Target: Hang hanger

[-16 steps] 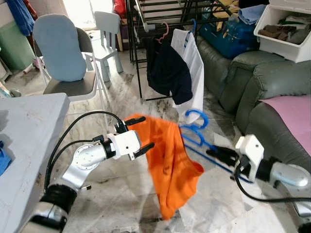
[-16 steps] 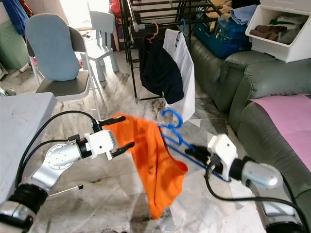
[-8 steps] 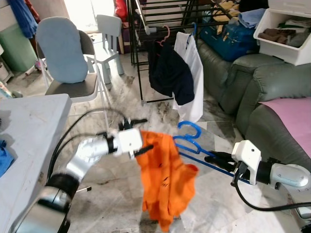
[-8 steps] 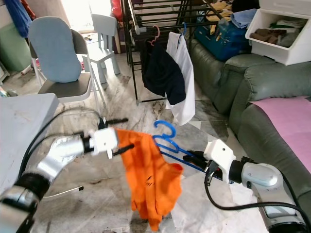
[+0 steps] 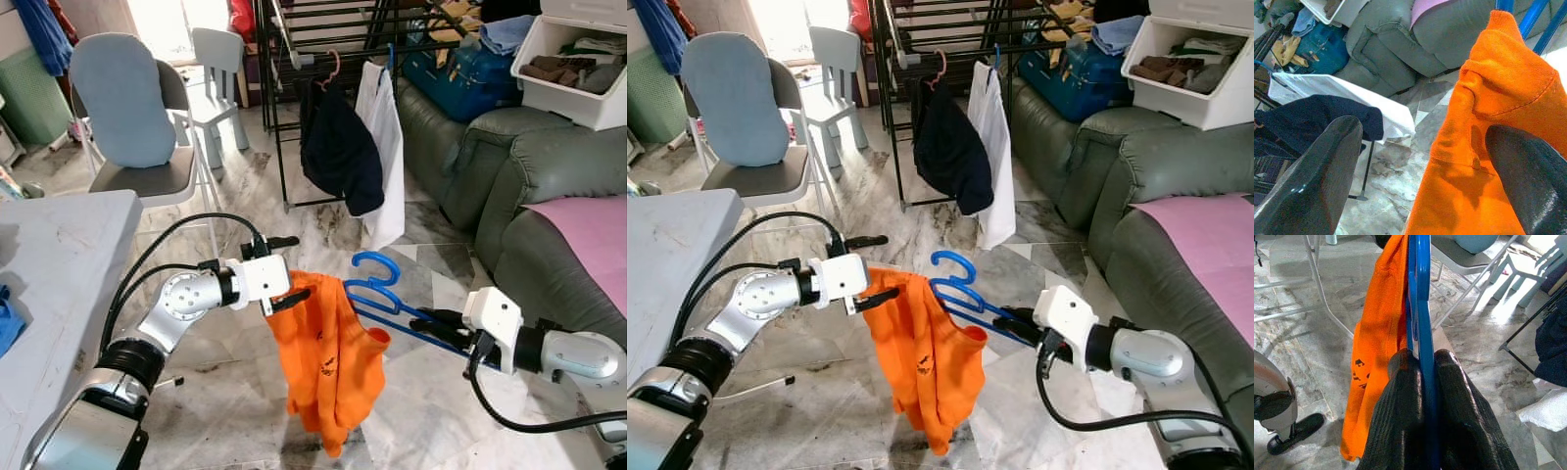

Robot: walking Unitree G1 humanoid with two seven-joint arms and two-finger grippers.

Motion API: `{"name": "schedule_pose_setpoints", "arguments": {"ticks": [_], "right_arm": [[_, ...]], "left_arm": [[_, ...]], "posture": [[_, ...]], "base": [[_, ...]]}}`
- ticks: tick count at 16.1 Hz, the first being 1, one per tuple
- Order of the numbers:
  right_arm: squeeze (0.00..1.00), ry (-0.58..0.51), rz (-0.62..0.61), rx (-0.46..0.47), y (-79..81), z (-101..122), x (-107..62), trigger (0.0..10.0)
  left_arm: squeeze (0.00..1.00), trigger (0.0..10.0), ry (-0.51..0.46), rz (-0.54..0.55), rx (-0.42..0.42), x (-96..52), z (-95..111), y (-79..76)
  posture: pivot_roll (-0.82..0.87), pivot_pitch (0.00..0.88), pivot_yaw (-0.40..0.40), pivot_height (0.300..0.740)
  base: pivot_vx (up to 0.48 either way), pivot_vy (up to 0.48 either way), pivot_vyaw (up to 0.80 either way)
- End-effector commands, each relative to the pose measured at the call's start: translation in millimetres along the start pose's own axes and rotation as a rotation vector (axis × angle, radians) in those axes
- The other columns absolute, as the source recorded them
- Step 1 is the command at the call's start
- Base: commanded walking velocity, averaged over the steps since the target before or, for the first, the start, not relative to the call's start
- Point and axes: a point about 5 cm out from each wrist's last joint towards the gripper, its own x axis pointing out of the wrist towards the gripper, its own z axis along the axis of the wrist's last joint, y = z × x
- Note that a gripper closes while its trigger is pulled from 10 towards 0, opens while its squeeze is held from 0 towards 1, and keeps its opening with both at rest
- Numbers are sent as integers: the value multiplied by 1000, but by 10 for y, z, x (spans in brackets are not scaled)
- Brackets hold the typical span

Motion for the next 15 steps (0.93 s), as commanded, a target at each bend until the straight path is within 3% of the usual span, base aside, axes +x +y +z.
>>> {"name": "schedule_pose_setpoints", "arguments": {"ticks": [1, 9, 10, 11, 12, 15], "right_arm": [[0, -35, 11, -52, -31, 112, -4, 10000], [0, -35, 11, -52, -31, 112, -4, 10000], [0, -32, 14, -58, -28, 113, 0, 10000], [0, -21, -14, -166, -93, 152, 51, 10000], [0, -17, -24, -213, -126, 170, 75, 10000], [0, -17, -31, -229, -149, 184, 95, 10000]], "left_arm": [[239, 10000, 2, -5, 18, 3, 12, 27], [239, 10000, 2, -5, 18, 3, 12, 27], [0, 10000, 2, -10, 22, 19, 9, 49], [0, 10000, 75, -124, 12, 48, -74, 7], [0, 10000, 111, -177, 8, 50, -112, -19], [0, 10000, 120, -186, 7, 50, -117, -15]], "posture": [[-218, 0, 41, 740], [-218, 0, 41, 740], [-222, 0, 42, 740], [-223, 0, 45, 740], [-223, 0, 45, 740], [-222, 0, 43, 740]], "base": [[0, 0, 0], [0, 0, 0], [0, 0, 0], [0, 0, 0], [0, 0, 0], [0, 0, 0]]}}
